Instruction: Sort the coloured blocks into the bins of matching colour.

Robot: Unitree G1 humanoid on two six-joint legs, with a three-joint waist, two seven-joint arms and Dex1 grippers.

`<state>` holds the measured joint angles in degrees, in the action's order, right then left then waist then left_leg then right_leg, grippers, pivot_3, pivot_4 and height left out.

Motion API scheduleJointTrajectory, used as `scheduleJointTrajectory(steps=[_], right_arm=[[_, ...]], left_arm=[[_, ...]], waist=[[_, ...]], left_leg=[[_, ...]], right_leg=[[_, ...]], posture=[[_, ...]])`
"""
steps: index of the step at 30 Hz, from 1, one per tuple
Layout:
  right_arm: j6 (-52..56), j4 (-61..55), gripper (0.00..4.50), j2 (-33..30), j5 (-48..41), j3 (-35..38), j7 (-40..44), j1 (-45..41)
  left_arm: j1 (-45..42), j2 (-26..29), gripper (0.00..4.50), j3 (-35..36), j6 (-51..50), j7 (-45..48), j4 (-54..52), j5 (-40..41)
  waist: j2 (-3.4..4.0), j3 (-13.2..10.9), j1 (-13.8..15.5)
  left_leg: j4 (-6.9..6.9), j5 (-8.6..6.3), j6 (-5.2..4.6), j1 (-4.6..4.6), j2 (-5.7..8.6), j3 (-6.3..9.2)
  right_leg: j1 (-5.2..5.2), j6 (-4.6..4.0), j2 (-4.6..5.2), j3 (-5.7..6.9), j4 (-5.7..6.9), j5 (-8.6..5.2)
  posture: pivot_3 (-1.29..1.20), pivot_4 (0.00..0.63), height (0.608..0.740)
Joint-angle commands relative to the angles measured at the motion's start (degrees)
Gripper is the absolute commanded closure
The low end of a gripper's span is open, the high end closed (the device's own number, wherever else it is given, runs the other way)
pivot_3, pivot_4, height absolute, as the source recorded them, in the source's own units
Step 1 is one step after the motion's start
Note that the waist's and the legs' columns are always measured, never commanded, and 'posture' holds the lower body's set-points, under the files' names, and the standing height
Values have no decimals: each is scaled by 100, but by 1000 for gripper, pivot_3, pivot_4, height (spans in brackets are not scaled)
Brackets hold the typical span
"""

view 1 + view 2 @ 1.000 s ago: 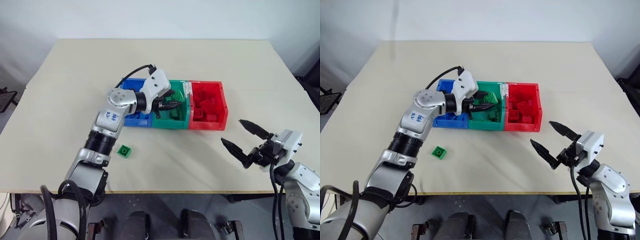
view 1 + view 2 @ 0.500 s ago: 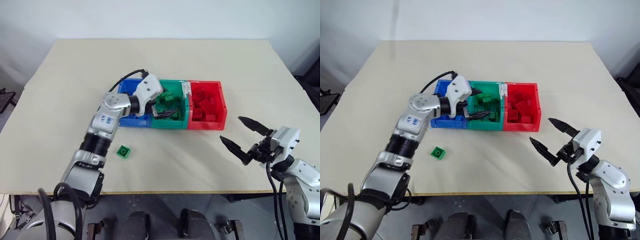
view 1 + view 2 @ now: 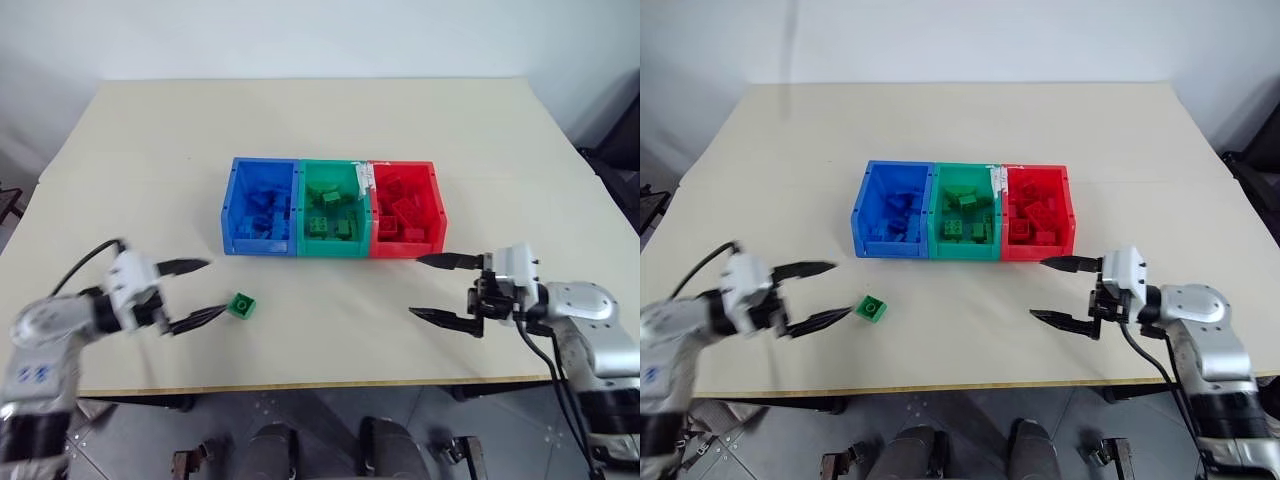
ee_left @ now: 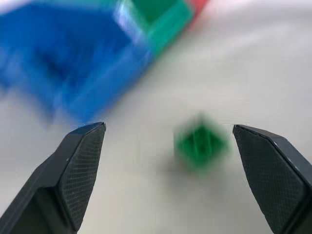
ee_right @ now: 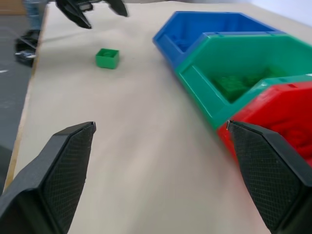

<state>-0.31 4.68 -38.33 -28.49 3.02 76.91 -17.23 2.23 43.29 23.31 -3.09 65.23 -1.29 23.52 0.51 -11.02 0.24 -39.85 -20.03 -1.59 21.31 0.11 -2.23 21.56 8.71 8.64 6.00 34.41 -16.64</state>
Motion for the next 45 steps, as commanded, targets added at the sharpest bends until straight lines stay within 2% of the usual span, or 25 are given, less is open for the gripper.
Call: scheduleJointTrajectory(steps=[1, 4, 9, 12, 14, 15, 18, 23, 28, 34, 38, 41, 45], right_arm=[[-242, 149, 0, 85, 34, -63, 250, -159], [-304, 245, 0, 92, 63, -86, 346, -236], [-402, 149, 0, -27, 55, 7, 456, -125], [-382, 100, 0, -189, 47, 111, 474, 4], [-301, -25, 0, -246, -1, 208, 378, 158], [-261, -85, 0, -258, -15, 244, 343, 225], [-187, -181, 0, -302, -32, 278, 301, 377], [-162, -180, 0, -276, -6, 277, 295, 377], [-191, -152, 0, -234, 11, 270, 251, 340], [-209, -149, 0, -217, 10, 275, 196, 333], [-228, -140, 0, -196, 33, 265, 152, 339], [-224, -207, 0, -166, 36, 254, 75, 385], [-205, -282, 0, -171, 31, 260, -3, 453]], left_arm=[[360, 108, 53, 440, 98, -33, -183, 180], [516, 47, 53, 401, -10, -149, -440, 260], [353, -64, 53, -170, -329, -493, -1003, 175], [-32, -135, 53, -705, -866, -1324, -1299, -365], [-213, -355, 53, -1197, -2009, -2265, -1879, -706], [-247, -423, 53, -1384, -2258, -2532, -2097, -892], [-464, -632, 53, -1639, -3432, -3062, -2799, -701], [-812, -590, 53, -1777, -4618, -3251, -3480, -324], [-952, -495, 53, -1860, -5397, -3436, -3641, -206], [-1023, -444, 53, -2076, -5707, -3557, -3465, -265], [-1195, -685, 53, -2227, -5724, -3670, -3265, -249], [-1288, -771, 687, -2397, -5539, -3712, -3121, -355], [-1191, -693, 1963, -2499, -5239, -3687, -2966, -488]], waist=[[0, 0, 54], [0, 0, 95], [2, 0, 89], [2, 0, 87], [3, 0, 79], [10, 1, 88], [9, 2, 98], [9, 2, 97], [9, 2, 94], [9, 2, 116], [9, 2, 112], [9, 2, 112], [9, 2, 109]], left_leg=[[-2, -1, 0, 1, 1, 1], [-6, -4, -3, 0, 5, 1], [-2, -9, 3, 0, 4, 2], [0, -10, 4, 0, 3, 0], [0, -10, 4, -1, 2, -4], [1, -10, 4, -1, 0, -5], [3, -11, 0, -1, 4, -8], [0, -11, 1, -2, -1, -8], [2, -11, 3, -4, -1, -8], [-2, -11, 2, -2, 2, -5], [-2, -11, 2, -2, 0, -5], [-2, -11, 3, -2, 1, -5], [-1, -11, 3, -2, 1, -5]], right_leg=[[-1, 0, 2, 0, 0, 0], [-2, 0, 9, -1, 1, 0], [0, 0, 7, -2, 0, 0], [1, 0, 2, -1, 0, 0], [1, 0, -1, -1, -1, 0], [1, 0, -4, 0, -1, 0], [0, 0, -2, -4, 1, 1], [0, 0, -5, -5, 0, 0], [-1, -2, -7, -5, -2, 0], [-5, -1, -5, -6, -6, 0], [-5, -1, -6, -5, -8, 0], [-5, -1, -6, -5, -8, 0], [-5, -1, -6, -5, -10, 0]], posture=[[0, 150, 740], [0, 150, 740], [0, 150, 740], [0, 150, 740], [0, 150, 740], [0, 150, 740], [0, 150, 740], [0, 150, 740], [0, 150, 740], [0, 150, 740], [0, 150, 740], [0, 150, 740], [0, 150, 740]])
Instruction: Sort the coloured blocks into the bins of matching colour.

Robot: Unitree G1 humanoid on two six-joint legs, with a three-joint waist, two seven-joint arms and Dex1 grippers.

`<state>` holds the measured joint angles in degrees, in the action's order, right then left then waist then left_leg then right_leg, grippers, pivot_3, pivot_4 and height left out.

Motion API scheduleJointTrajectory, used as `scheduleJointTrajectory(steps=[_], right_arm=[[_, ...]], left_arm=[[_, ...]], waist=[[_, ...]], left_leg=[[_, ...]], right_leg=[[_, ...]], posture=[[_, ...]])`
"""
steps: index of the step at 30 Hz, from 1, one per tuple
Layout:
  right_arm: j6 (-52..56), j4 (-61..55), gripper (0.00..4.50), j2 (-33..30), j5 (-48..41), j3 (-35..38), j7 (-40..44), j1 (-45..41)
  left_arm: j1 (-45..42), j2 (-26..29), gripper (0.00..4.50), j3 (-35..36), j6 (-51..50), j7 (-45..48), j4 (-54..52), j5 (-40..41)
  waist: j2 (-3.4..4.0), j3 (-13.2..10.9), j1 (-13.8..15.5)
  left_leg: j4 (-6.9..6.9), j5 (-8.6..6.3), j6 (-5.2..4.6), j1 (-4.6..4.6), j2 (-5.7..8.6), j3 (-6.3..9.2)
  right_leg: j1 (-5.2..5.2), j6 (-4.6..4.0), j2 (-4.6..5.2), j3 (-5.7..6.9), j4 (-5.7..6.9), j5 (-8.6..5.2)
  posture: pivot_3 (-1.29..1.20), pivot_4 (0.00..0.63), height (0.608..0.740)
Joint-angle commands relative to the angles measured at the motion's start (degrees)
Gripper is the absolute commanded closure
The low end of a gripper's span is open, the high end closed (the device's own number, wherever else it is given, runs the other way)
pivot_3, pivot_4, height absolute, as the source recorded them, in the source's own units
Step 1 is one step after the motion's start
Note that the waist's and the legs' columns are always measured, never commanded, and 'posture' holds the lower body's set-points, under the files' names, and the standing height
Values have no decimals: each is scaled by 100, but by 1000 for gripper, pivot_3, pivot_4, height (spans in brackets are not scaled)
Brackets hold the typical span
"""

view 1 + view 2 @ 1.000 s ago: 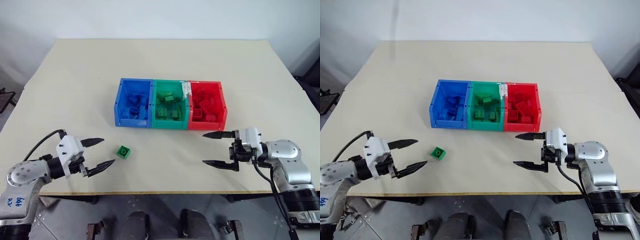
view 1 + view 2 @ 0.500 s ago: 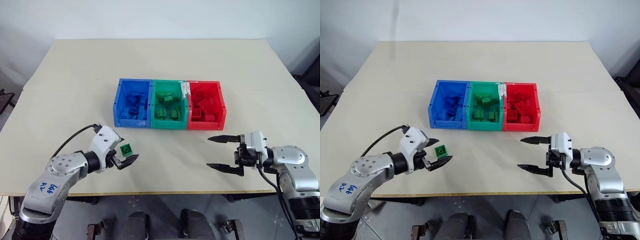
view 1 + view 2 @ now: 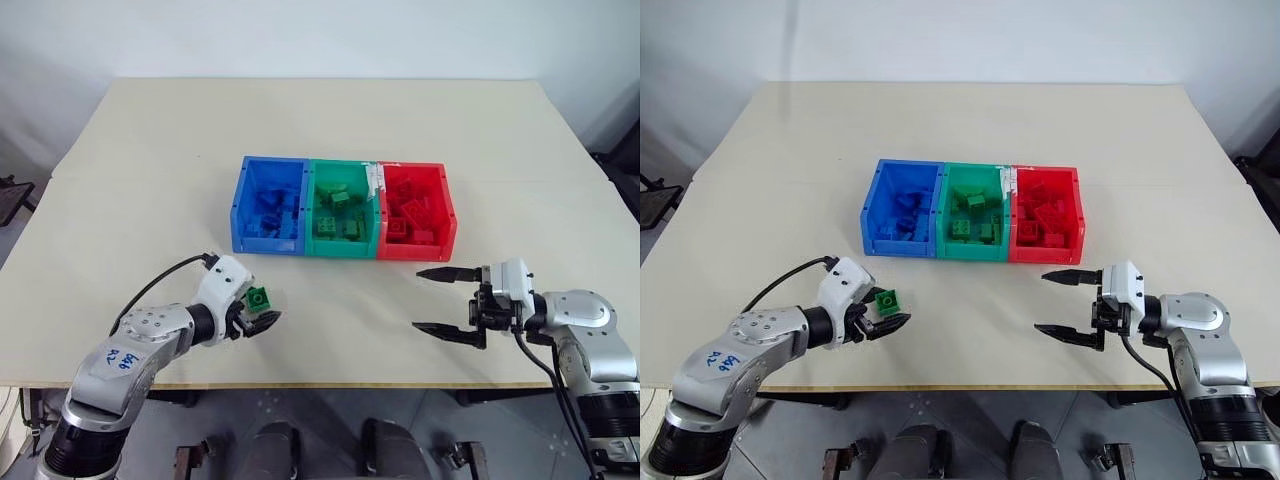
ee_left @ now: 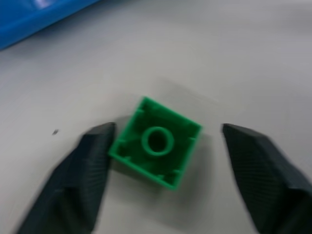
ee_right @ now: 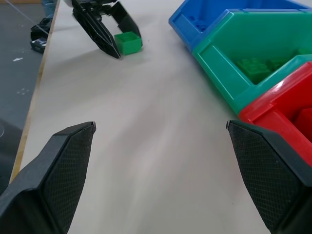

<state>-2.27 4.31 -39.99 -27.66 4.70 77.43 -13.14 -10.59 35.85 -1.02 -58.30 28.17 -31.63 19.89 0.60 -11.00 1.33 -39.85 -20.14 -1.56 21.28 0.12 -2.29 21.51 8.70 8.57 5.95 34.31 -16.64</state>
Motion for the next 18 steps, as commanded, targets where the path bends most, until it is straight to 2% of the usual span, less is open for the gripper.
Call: scheduleJointTrajectory(steps=[1, 2, 3, 7, 12, 15, 18], right_arm=[[-7, -258, 0, -8, -52, 94, -68, 60], [-1, -279, 0, -14, -54, 96, -80, 83], [5, -301, 0, -11, -54, 95, -101, 103], [17, -363, 0, -7, -51, 88, -156, 163], [48, -426, 0, -16, -71, 158, -301, 238], [139, -663, 0, -8, -252, 549, -685, 522], [308, -1030, 0, 142, -458, 934, -1241, 826]], left_arm=[[134, 89, 2262, -99, 396, 39, 127, -178], [189, 128, 2508, -117, 521, 78, 188, -214], [242, 178, 2535, -111, 735, 148, 274, -263], [344, 209, 2535, 11, 1365, 360, 513, -278], [478, 366, 2535, 355, 2696, 1111, 780, -137], [-122, 420, 2535, 470, 3301, 1680, 1041, 71], [-976, 211, 2535, 232, 3542, 1903, 1518, 49]], waist=[[0, 0, 1], [0, 0, -1], [0, 0, -1], [2, 1, -3], [2, 1, 0], [2, 0, 37], [2, 1, 84]], left_leg=[[0, 0, 0, 0, 0, 0], [0, 0, 0, 0, 0, 0], [0, 0, 0, 0, 0, -1], [1, 0, 0, -1, -1, -1], [2, -1, 2, -1, -2, -2], [0, -1, 0, 5, 1, 2], [-10, 0, -1, 8, 5, 3]], right_leg=[[0, 0, 0, 0, 0, 0], [0, 0, 0, 0, -1, 0], [0, 0, 0, 0, -1, 0], [-1, 0, 0, 0, -2, 0], [2, 0, 0, 1, -3, 0], [2, 0, 4, 4, -4, 0], [0, 2, 6, 6, -3, 1]], posture=[[0, 150, 740], [0, 150, 740], [0, 150, 740], [0, 150, 740], [0, 150, 740], [0, 150, 740], [0, 150, 740]])
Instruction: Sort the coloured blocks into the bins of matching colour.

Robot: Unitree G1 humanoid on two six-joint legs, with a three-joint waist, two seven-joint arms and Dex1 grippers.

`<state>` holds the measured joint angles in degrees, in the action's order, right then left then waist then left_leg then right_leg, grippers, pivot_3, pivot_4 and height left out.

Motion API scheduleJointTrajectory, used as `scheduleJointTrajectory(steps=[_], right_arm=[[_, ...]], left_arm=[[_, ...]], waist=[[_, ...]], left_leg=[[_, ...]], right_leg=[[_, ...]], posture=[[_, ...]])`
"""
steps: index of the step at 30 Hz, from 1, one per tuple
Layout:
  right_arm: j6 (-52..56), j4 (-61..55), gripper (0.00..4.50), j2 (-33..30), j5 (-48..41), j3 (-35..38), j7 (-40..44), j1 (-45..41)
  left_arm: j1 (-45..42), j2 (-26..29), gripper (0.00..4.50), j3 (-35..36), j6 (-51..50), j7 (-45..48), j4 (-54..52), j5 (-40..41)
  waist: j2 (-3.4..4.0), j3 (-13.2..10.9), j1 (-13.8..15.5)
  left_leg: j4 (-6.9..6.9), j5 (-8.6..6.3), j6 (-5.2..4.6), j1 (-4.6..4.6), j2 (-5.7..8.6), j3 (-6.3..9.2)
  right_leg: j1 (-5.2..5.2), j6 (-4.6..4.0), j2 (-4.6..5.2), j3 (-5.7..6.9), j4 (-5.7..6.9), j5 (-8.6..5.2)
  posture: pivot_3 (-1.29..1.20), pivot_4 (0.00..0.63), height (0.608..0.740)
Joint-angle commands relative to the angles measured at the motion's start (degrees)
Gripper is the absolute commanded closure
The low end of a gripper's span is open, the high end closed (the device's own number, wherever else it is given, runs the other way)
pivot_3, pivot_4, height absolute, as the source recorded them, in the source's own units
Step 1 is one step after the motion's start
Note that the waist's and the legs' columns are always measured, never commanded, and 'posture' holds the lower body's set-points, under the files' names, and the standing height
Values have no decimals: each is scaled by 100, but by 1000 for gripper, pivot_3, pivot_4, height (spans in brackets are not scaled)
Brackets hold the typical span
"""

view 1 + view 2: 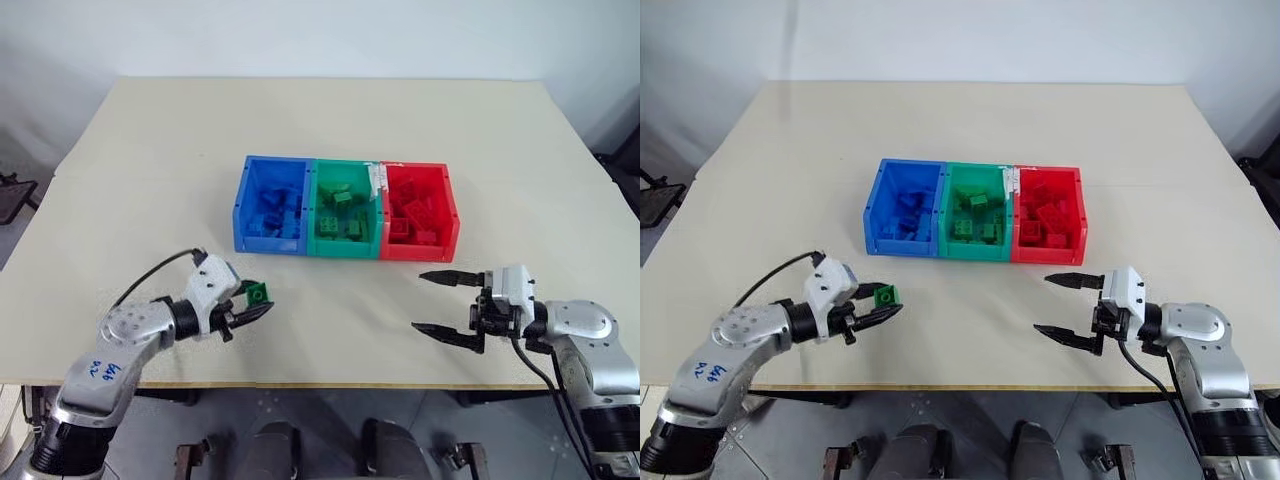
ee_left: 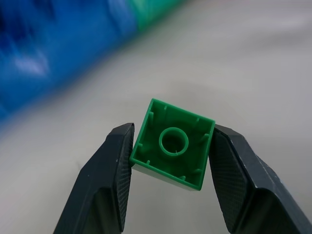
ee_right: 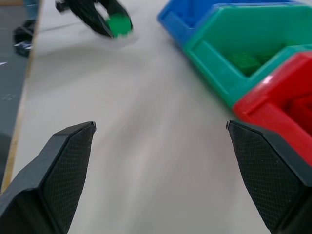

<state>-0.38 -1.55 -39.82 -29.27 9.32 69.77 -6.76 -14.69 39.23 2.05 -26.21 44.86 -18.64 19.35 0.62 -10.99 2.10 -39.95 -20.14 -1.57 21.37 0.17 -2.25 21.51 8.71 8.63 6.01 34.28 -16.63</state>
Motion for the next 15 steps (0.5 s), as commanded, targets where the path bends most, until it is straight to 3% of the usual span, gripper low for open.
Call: scheduleJointTrajectory(steps=[1, 5, 10, 15], right_arm=[[170, -541, 0, 166, -341, 555, -617, 256], [299, -1025, 0, 523, -591, 1113, -1439, 655], [186, -1388, 0, 713, -493, 1324, -1822, 1052], [78, -1649, 0, 765, -432, 1343, -1939, 1382]], left_arm=[[-749, -190, 2535, -136, 369, 278, 341, 93], [-2137, -900, 2535, -811, 852, 400, 1642, -355], [-3575, -1665, 2535, -1271, 1647, 243, 3767, -1086], [-4274, -2107, 2535, -1308, 2258, 366, 5210, -1336]], waist=[[0, 1, 11], [3, 2, 48], [0, 2, 80], [-2, 1, 11]], left_leg=[[1, 0, 0, 0, 2, 0], [7, 1, -1, -3, 16, -10], [2, 2, -3, 5, 22, -65], [20, 2, -5, 4, 20, -80]], right_leg=[[-2, 2, 0, 0, 1, 1], [-2, 4, -8, 1, -1, 2], [0, 8, -19, 4, -9, 4], [6, 8, -20, 3, -19, 4]], posture=[[0, 150, 740], [0, 150, 740], [0, 150, 740], [0, 150, 740]])
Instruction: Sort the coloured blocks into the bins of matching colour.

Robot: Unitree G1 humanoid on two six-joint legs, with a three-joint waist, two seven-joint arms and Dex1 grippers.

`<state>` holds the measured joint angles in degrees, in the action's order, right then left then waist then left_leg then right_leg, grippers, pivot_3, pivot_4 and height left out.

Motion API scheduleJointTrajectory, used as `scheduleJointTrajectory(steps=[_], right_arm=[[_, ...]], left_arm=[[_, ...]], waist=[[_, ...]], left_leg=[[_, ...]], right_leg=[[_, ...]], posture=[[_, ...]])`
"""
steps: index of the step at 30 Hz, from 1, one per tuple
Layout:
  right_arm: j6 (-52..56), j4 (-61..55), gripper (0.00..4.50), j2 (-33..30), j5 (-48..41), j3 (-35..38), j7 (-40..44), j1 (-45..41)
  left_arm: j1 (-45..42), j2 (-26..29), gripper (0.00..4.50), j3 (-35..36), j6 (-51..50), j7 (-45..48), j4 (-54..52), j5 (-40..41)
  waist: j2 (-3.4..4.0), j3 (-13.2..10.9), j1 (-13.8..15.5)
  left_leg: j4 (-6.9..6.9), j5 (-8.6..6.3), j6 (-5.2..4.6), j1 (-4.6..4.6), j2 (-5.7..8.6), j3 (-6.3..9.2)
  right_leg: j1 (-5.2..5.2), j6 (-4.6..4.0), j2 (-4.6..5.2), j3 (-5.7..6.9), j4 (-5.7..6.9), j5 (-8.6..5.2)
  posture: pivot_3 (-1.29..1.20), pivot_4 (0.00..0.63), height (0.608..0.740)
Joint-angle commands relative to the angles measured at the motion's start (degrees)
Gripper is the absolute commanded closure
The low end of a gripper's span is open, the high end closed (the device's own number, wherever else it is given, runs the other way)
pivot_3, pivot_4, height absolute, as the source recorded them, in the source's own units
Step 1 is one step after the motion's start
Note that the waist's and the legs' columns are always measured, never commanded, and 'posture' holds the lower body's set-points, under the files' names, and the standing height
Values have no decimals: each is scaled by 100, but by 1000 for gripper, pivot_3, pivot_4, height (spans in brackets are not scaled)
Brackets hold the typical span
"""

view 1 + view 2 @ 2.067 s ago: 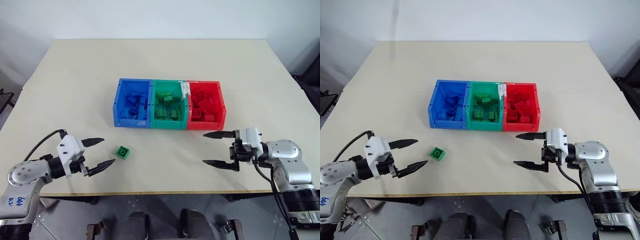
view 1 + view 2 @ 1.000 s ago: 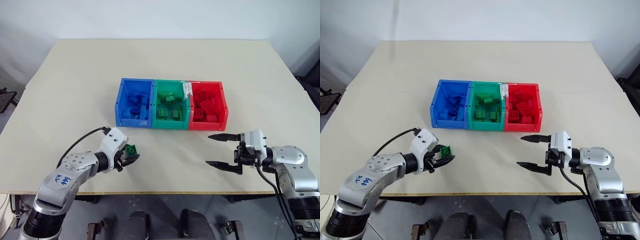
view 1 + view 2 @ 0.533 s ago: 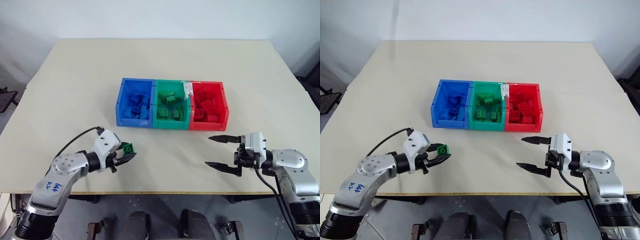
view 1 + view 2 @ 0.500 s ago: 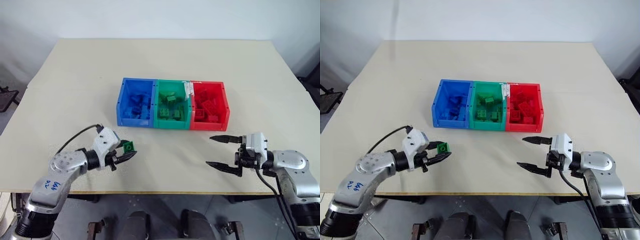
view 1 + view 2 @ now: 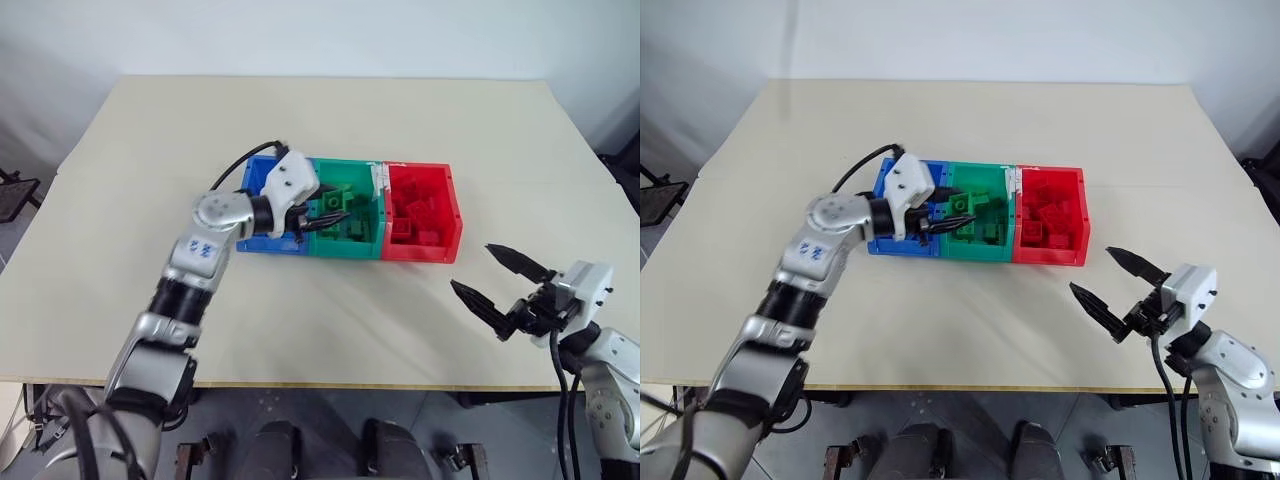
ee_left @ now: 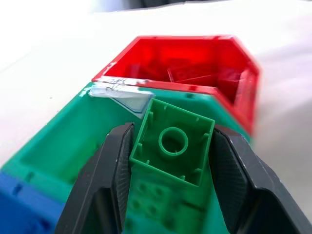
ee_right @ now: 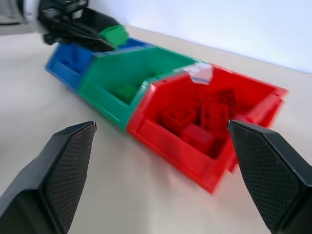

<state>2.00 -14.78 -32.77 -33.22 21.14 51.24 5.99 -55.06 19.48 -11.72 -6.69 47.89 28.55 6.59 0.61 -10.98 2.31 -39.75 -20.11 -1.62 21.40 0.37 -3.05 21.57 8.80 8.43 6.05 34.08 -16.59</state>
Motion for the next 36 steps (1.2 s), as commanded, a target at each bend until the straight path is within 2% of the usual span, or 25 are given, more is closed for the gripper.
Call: scheduleJointTrajectory(steps=[1, 3, 6, 7, 9, 14, 19, 22, 25, 29, 36], right_arm=[[-174, -366, 0, 72, -27, 149, -111, 154], [-200, -459, 0, 112, 4, 95, -166, 249], [-204, -489, 0, 115, 42, 4, -172, 258], [-211, -483, 0, 116, 55, -25, -167, 240], [-192, -379, 0, 108, 45, -113, -133, 69], [-194, 107, 0, -33, 69, -330, 227, -433], [-319, 804, 0, -257, 231, -682, 900, -1079], [-501, 1518, 0, -510, 512, -1202, 1763, -1705], [-564, 1986, 0, -578, 539, -1412, 2204, -2146], [-661, 2518, 0, -596, 631, -1547, 2590, -2604], [-844, 2955, 0, -425, 683, -1490, 2566, -2832]], left_arm=[[-307, -196, 2535, 110, 376, 82, 657, -54], [-375, -304, 1816, 111, 559, 261, 815, -26], [-305, -307, 1079, 197, 626, 308, 705, 10], [-254, -268, 714, 209, 637, 315, 625, -8], [112, -28, 128, 373, 672, 419, 11, 135], [1286, 781, 60, 987, 516, 510, -1598, 486], [2542, 1599, 60, 1741, 214, 575, -2824, 922], [4049, 1932, 60, 2791, 335, 688, -3271, 1345], [5000, 2007, 60, 3289, 363, 551, -3485, 1391], [5868, 1817, 60, 3521, 179, 195, -4311, 1492], [5983, 1597, 60, 3434, 121, -391, -4752, 1404]], waist=[[-1, -1, -24], [-2, -1, -34], [-2, -1, -66], [-2, -1, -70], [-2, -1, -82], [-1, -1, -226], [-1, -1, -212], [0, -1, -216], [1, -2, -248], [-1, -3, -133], [0, -3, -108]], left_leg=[[1, 0, -1, 0, 0, 0], [4, 1, -1, 1, -1, 0], [3, 1, -2, 1, -1, 1], [3, 1, -2, 2, -1, 2], [3, 1, -2, 1, -3, 3], [16, 1, -1, -15, -14, 33], [12, 1, -2, -13, -27, 47], [2, -2, -7, -14, -26, 54], [9, -7, -12, -18, -26, 58], [-1, -8, -10, -8, -25, 70], [-5, -13, -5, -9, -23, 77]], right_leg=[[2, 0, 0, 0, -1, 0], [2, 0, 0, 1, -2, 0], [2, 1, 1, 0, -3, 0], [2, 1, 1, 0, -2, 0], [2, 1, 1, 0, -2, 1], [5, 0, 0, -7, -1, 0], [2, 0, 10, -8, 1, 0], [-5, 1, 13, -9, -1, 0], [-6, 1, 18, -8, -4, 1], [-9, 0, 20, 2, -5, 0], [-10, 0, 22, 0, -4, 2]], posture=[[0, 150, 740], [0, 150, 740], [0, 150, 740], [0, 150, 740], [0, 150, 740], [0, 150, 740], [0, 150, 740], [0, 150, 740], [0, 150, 740], [0, 150, 740], [0, 150, 740]])
